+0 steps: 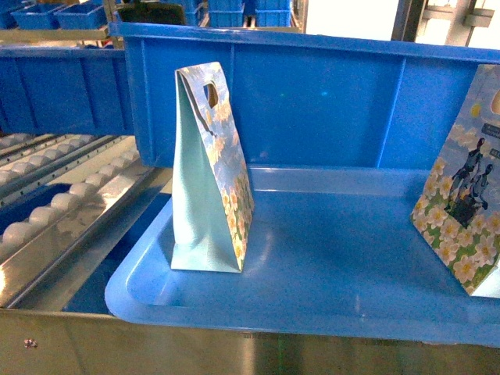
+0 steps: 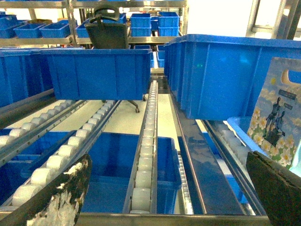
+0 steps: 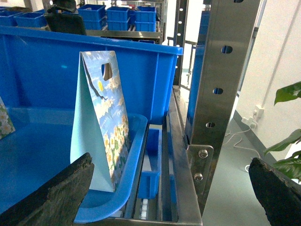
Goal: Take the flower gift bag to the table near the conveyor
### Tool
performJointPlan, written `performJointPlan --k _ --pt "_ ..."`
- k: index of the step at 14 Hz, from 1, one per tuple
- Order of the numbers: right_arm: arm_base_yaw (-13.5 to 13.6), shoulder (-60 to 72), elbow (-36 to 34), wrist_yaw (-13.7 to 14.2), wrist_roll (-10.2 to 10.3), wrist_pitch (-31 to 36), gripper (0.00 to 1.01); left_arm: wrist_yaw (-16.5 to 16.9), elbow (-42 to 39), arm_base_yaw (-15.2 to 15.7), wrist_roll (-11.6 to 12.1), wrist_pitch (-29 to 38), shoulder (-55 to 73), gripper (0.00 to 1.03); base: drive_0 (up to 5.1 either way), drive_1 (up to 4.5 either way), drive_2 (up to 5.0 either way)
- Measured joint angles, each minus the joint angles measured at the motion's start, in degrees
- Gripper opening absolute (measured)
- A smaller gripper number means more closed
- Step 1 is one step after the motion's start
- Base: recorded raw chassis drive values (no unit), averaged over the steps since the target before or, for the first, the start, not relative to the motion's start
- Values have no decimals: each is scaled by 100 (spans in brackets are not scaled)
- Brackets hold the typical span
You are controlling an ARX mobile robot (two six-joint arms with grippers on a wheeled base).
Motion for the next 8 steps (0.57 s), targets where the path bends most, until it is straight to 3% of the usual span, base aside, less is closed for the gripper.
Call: performJointPlan --k 7,8 --pt "50 0 2 57 0 26 98 -44 -2 -44 0 20 -2 98 0 0 0" --pt "354 2 2 227 2 149 98 -334 -2 -452 2 109 9 98 0 0 0"
